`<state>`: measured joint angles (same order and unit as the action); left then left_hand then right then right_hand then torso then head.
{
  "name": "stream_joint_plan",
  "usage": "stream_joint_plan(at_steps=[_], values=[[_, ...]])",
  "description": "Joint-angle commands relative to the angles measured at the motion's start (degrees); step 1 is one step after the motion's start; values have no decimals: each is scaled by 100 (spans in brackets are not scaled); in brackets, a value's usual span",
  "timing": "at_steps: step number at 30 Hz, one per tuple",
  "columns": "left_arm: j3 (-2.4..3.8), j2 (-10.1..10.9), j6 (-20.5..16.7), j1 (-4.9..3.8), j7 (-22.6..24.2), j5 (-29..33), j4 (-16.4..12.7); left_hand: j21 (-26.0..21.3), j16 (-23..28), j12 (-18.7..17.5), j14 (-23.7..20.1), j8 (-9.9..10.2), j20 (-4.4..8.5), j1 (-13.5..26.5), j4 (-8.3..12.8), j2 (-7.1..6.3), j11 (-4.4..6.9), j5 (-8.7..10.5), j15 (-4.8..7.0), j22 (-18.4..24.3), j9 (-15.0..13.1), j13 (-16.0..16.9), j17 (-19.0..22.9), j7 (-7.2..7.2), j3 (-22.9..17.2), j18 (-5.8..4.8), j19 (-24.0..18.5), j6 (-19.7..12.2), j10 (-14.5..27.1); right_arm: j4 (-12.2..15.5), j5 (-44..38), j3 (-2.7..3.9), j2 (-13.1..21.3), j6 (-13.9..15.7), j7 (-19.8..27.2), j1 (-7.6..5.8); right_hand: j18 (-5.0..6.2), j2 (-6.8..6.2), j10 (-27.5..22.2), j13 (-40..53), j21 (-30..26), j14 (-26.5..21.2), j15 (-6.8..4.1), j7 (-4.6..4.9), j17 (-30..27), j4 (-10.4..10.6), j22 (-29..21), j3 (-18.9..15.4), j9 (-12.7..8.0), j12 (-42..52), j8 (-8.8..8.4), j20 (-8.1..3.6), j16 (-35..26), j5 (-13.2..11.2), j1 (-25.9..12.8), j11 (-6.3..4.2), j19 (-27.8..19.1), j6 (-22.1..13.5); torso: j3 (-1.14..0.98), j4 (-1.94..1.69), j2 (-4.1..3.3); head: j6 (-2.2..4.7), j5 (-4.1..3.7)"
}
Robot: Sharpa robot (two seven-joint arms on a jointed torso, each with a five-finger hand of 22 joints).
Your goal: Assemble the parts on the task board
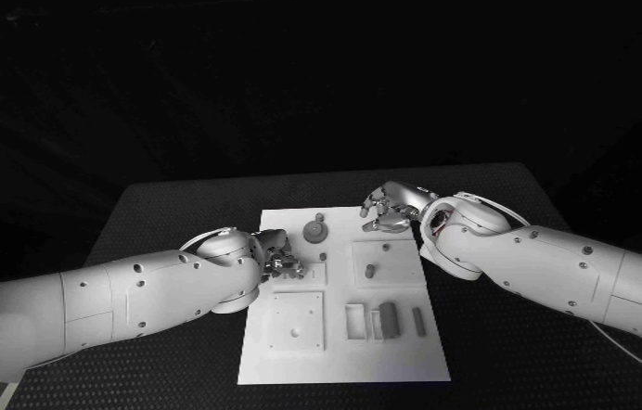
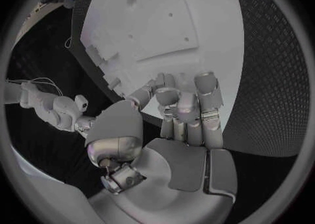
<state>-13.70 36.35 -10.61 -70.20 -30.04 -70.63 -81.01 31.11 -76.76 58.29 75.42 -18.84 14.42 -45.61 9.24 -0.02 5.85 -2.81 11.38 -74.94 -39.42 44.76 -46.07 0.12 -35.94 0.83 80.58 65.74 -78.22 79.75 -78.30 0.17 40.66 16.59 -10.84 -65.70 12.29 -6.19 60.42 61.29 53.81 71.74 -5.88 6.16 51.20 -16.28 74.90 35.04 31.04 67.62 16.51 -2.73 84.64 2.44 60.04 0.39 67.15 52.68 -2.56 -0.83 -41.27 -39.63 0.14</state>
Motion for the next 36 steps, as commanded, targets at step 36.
stream_joint_plan(at_steps=[36], values=[[3, 115, -737, 31, 352, 54, -124, -14, -140, 91, -32, 46, -71, -146, 246, 354, 18, -484, 48, -98, 23, -70, 101, 30, -351, 31, 40, 216, 4, -3, -7, 2, 5, -67, 13, 11, 271, -18, -31, -22, -39, -30, 6, 70, -8, -1, 54, 22, -5, 38, -31, -17, -18, 35, -48, 2, 43, 115, 1, 1, -2, 0, -6]])
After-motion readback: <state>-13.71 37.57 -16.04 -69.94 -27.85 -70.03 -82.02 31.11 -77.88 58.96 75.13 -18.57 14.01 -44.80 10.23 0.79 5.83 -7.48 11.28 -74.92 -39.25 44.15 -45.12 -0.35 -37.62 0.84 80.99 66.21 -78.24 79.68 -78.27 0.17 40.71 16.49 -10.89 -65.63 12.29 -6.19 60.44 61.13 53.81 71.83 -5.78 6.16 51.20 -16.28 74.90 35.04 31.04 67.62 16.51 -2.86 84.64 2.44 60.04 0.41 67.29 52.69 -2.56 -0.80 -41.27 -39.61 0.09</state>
